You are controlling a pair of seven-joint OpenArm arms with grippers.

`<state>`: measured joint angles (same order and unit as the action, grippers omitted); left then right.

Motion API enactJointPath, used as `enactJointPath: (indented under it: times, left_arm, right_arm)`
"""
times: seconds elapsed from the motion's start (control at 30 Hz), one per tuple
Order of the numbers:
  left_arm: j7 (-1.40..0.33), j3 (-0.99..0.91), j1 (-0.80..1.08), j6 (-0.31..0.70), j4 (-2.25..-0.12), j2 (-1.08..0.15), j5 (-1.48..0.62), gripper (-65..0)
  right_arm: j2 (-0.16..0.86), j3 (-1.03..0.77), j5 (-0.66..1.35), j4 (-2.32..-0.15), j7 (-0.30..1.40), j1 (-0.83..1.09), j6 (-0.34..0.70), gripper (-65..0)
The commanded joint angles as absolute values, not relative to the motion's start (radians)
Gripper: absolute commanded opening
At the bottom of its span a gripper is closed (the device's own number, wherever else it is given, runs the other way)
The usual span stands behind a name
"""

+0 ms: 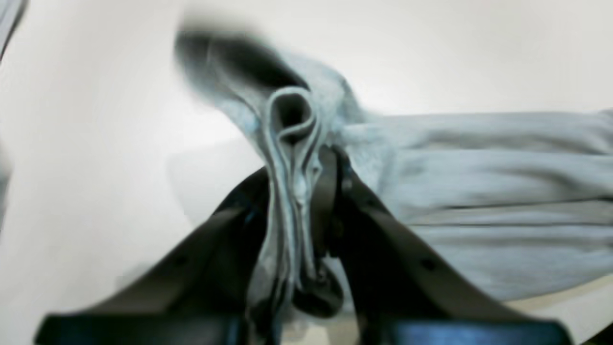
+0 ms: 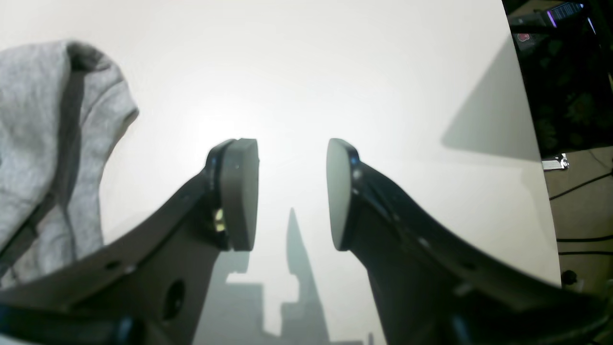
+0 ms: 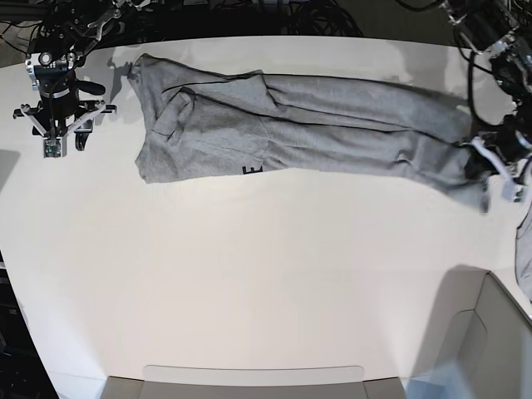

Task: Fold the T-shirt properly
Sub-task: 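Open both grippers and lift them away from the folded strip, then grasp the strip end with the left gripper and fold it inward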

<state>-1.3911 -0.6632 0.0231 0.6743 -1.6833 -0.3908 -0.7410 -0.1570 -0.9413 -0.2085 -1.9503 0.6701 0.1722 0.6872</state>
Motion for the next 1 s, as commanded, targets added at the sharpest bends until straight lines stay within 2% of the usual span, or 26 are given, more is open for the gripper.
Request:
enactJointPath:
  times: [0.0,0.1,0.43,0.67,0.8,0.97]
  left_arm:
    - [-1.396,-0.665,0.047,0.636,-1.716,-0.374,-0.75,-65.0]
    - [-1.396,-0.598,0.074,0.559,-1.764,-0.321,-0.753,-65.0]
    - [-1.396,-0.433,0.116,0.407,-1.956,-0.142,-0.753,-65.0]
    - [-1.396,-0.255,0.111,0.245,-1.956,-0.102,-0.751,-65.0]
    - [-1.396,-0.211,0.113,0.191,-1.946,-0.102,-0.751,-65.0]
    - [-1.396,-0.2,0.116,0.182,-1.939,-0.102,-0.751,-65.0]
  right_arm:
    - [-0.153,-0.94,-0.197,-1.966,0.648,0.166,0.698,-41.2]
    - [-0.151,-0.94,-0.197,-1.965,0.648,0.166,0.698,-41.2]
    - [-0.15,-0.94,-0.2,-1.965,0.645,0.166,0.698,-41.2]
    - [-0.15,-0.94,-0.2,-1.963,0.644,0.166,0.698,-41.2]
    - [-0.15,-0.94,-0.2,-1.963,0.644,0.166,0.698,-41.2]
    - [-0.15,-0.94,-0.2,-1.962,0.644,0.166,0.698,-41.2]
